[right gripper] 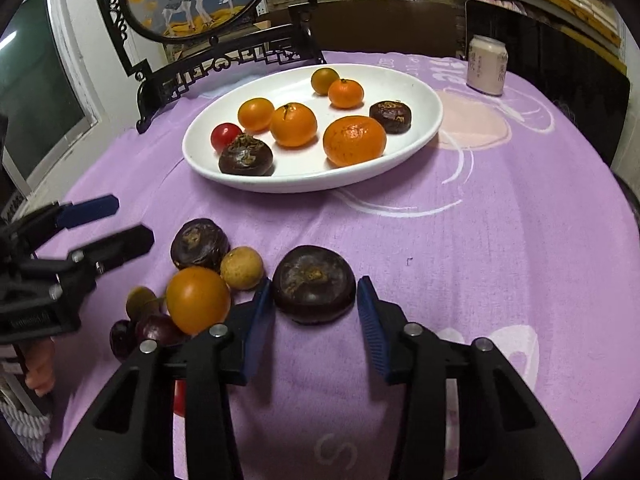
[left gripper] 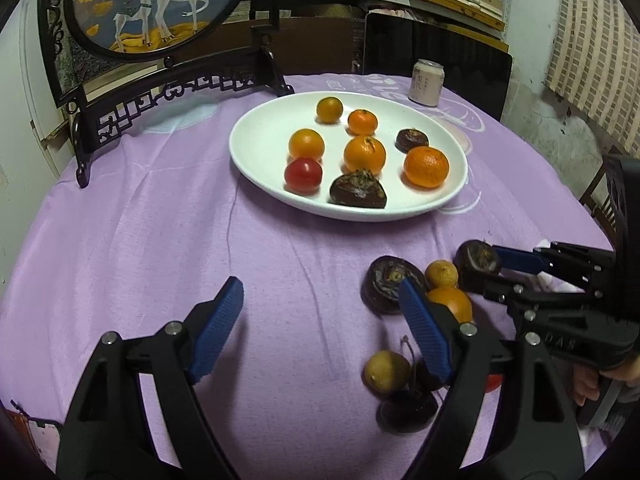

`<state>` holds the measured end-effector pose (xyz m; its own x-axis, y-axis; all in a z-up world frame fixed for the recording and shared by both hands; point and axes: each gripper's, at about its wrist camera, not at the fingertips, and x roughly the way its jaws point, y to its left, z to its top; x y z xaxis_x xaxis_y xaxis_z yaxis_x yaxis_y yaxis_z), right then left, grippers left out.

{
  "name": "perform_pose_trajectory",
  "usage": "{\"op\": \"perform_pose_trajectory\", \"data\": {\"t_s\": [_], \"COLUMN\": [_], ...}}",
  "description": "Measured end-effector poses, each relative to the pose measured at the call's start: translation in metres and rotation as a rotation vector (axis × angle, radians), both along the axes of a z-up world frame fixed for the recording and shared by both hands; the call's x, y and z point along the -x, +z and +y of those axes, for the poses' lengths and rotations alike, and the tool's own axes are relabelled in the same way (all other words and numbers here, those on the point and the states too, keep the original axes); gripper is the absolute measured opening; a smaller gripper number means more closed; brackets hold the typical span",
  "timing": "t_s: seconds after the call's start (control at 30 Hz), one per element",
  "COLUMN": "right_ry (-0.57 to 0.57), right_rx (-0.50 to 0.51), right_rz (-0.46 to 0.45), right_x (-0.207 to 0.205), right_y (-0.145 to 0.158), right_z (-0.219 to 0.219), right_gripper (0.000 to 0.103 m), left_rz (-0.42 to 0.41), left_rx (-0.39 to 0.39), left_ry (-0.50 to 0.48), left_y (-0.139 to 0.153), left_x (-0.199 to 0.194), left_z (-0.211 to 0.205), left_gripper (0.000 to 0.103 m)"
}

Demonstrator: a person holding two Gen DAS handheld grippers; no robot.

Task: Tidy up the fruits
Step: 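Grasp a dark water chestnut with the right tool while the left tool grasps another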

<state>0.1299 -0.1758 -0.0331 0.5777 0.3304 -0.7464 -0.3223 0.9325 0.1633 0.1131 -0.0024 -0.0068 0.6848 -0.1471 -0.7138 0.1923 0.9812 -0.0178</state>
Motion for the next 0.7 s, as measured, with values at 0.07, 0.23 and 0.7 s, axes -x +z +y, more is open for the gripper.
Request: {"op": "perform_pose_trajectory", "data": {"t_s": [0.07, 0.23, 0.7], "right_ry": [0.003, -0.052, -0.104], "right_rx": [0.003, -0.005, -0.072], "right_rz": [-0.001, 0.005, 0.042], "right_x": [0.000, -0.005, -0.011], "right_y": [0.001, 0.004, 0.003], "right_z": [0.000, -0.015, -0.037], "right_gripper": [0.042, 0.042, 0.042], "left_rz": [0.002, -0.013, 0.027], "left_rx": [-0.003, -0.035, -0.043], "left_ry": [-0.017, -0.068, -0.014], "left_y": [-0.001, -0.004, -0.012], "left_x": [0.001, 0.004, -0.016], "left_z": [-0.004, -0.018, -0.006], "left_gripper": [0.082, 0.082, 0.093]}}
